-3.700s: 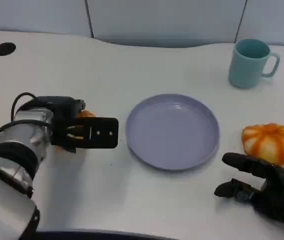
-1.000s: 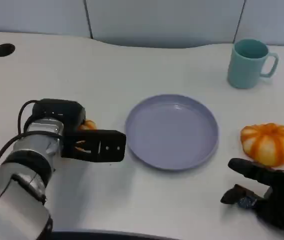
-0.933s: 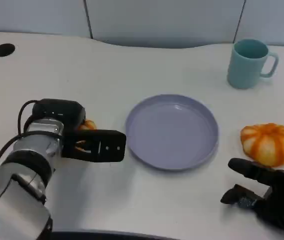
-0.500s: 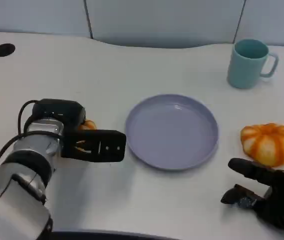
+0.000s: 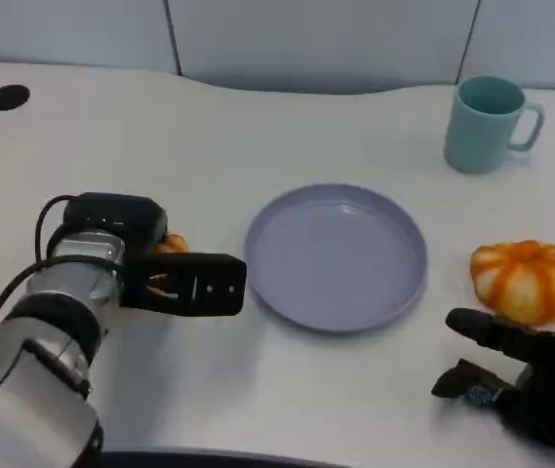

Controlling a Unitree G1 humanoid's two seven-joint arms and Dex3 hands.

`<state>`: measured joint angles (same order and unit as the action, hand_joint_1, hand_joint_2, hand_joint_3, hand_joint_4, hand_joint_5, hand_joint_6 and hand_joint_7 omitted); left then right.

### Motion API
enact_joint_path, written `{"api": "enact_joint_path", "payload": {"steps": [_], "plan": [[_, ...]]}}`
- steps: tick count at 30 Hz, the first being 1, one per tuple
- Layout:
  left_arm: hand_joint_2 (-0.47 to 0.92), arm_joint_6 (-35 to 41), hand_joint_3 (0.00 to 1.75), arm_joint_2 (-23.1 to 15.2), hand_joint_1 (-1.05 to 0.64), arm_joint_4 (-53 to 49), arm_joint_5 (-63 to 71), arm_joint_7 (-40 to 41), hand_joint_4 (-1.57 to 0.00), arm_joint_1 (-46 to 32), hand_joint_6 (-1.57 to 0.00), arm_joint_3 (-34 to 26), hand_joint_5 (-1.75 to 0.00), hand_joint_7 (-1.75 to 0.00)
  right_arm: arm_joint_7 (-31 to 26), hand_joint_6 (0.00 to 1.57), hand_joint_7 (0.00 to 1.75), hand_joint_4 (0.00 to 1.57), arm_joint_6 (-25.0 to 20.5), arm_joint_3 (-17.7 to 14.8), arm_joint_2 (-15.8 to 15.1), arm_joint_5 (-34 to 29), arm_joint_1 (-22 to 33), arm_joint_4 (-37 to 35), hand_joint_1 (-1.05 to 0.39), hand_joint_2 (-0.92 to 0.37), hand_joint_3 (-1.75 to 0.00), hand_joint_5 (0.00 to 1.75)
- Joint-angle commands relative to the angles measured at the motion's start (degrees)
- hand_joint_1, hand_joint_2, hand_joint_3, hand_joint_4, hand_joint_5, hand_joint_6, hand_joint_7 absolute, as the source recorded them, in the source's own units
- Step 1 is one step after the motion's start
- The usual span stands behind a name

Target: Grasp the bread from the table and place it into the plate.

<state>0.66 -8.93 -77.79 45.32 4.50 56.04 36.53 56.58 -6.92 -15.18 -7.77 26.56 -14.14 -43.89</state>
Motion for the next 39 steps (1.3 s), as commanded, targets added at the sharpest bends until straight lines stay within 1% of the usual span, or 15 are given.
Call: {"api": "enact_joint_path", "payload": {"steps": [1,2,3,4,5,6,7,8,10,13,19,24,30,33,39], "plan": [[0.92,-0.09,0.24,-0.03,-0.34,-0.92,-0.15,-0.57,-0.64,-1.80,-1.00,0.04,-0.91,0.00,-0.01,0.93,0.01,0.55,0.18,-0.15,-0.73,-0.06,0.31,-0.61,-0.38,-0.92,-0.12,1.11],[0.92,-1.68,0.24,-0.76,-0.34,-0.63,-1.28,0.50,-0.64,-1.84,-1.00,-1.18,-0.91,0.00,0.70,0.93,0.01,0.55,2.62,-0.16,-0.68,-0.49,0.28,-1.51,-0.38,-0.92,-0.12,1.11],[0.92,-5.21,0.25,-2.71,-0.32,0.18,-3.44,1.14,-0.64,-0.43,-1.00,-3.50,-0.90,-0.01,1.40,0.92,0.01,0.54,4.13,-0.23,-0.71,-0.70,-0.18,-2.73,-0.38,-0.92,-0.13,1.12],[0.92,-7.85,0.33,-4.13,-0.27,0.74,-4.98,1.57,-0.61,0.64,-1.04,-5.23,-1.11,-0.04,1.96,0.91,0.00,0.54,5.29,-0.28,-0.74,-0.83,-0.59,-3.79,-0.38,-0.92,-0.13,1.12],[0.92,-13.34,0.35,-5.93,-0.26,2.32,-9.28,1.48,-0.59,2.11,-1.05,-9.51,-1.19,-0.06,2.33,0.91,0.00,0.54,6.36,-0.27,-0.75,-1.02,-1.23,-5.01,-0.38,-0.92,-0.13,1.12],[0.84,-17.16,0.60,-7.00,-0.21,3.33,-12.14,1.30,-0.70,3.05,-0.95,-12.38,-1.46,-0.79,2.52,0.91,0.00,0.54,7.06,-0.23,-0.77,-1.15,-1.70,-5.85,-0.38,-0.92,-0.14,1.12],[0.72,-19.71,0.87,-7.51,-0.18,3.89,-13.89,1.30,-0.77,3.42,-0.82,-14.13,-1.63,-1.35,2.67,0.90,0.00,0.54,7.87,-0.19,-0.76,-1.32,-2.00,-6.49,-0.39,-0.92,-0.14,1.12],[0.68,-21.38,0.98,-7.73,-0.17,4.14,-14.95,1.27,-0.79,3.61,-0.77,-15.20,-1.69,-1.55,2.57,0.90,0.00,0.54,8.31,-0.20,-0.76,-1.45,-2.29,-7.03,-0.39,-0.92,-0.14,1.13],[0.63,-22.25,1.06,-7.63,-0.16,4.09,-15.17,1.30,-0.81,3.73,-0.72,-15.60,-1.73,-1.70,2.51,0.91,0.01,0.54,8.53,-0.36,-0.75,-1.49,-2.64,-7.74,-0.39,-0.92,-0.14,1.13],[0.61,-23.28,1.08,-7.53,-0.16,4.13,-14.99,1.76,-0.83,3.94,-0.70,-15.84,-1.74,-1.74,2.98,0.91,0.00,0.53,8.26,-0.60,-0.76,-1.29,-3.04,-8.54,-0.39,-0.92,-0.13,1.13],[0.62,-24.12,1.09,-7.21,-0.15,4.51,-15.29,1.80,-0.83,4.48,-0.69,-16.30,-1.75,-1.75,3.08,0.91,0.00,0.52,9.16,-0.57,-0.79,-1.73,-3.23,-9.03,-0.39,-0.92,-0.14,1.14],[0.61,-25.29,1.13,-6.69,-0.12,4.96,-15.43,1.80,-0.85,4.80,-0.72,-16.76,-1.75,-1.75,3.35,0.90,0.00,0.52,8.87,-0.68,-0.90,-1.62,-3.58,-9.70,-0.38,-0.92,-0.15,1.14],[0.60,-26.62,1.09,-5.84,-0.14,5.66,-14.95,2.15,-0.83,5.47,-0.68,-16.81,-1.75,-1.75,2.91,0.91,0.00,0.53,8.82,-0.49,-0.77,-1.84,-3.64,-9.53,-0.39,-0.92,-0.13,1.14],[0.59,-26.97,1.10,-5.61,-0.14,6.01,-14.85,2.35,-0.84,5.49,-0.69,-16.80,-1.75,-1.75,2.80,0.91,0.01,0.54,8.69,-0.52,-0.73,-1.80,-3.65,-9.44,-0.39,-0.92,-0.12,1.14],[0.58,-27.70,1.11,-4.90,-0.13,6.36,-15.15,1.67,-0.81,5.76,-0.65,-17.00,-1.75,-1.75,2.35,0.92,0.01,0.54,8.88,-0.47,-0.48,-1.80,-3.34,-8.80,-0.38,-0.92,-0.12,1.14]]}}
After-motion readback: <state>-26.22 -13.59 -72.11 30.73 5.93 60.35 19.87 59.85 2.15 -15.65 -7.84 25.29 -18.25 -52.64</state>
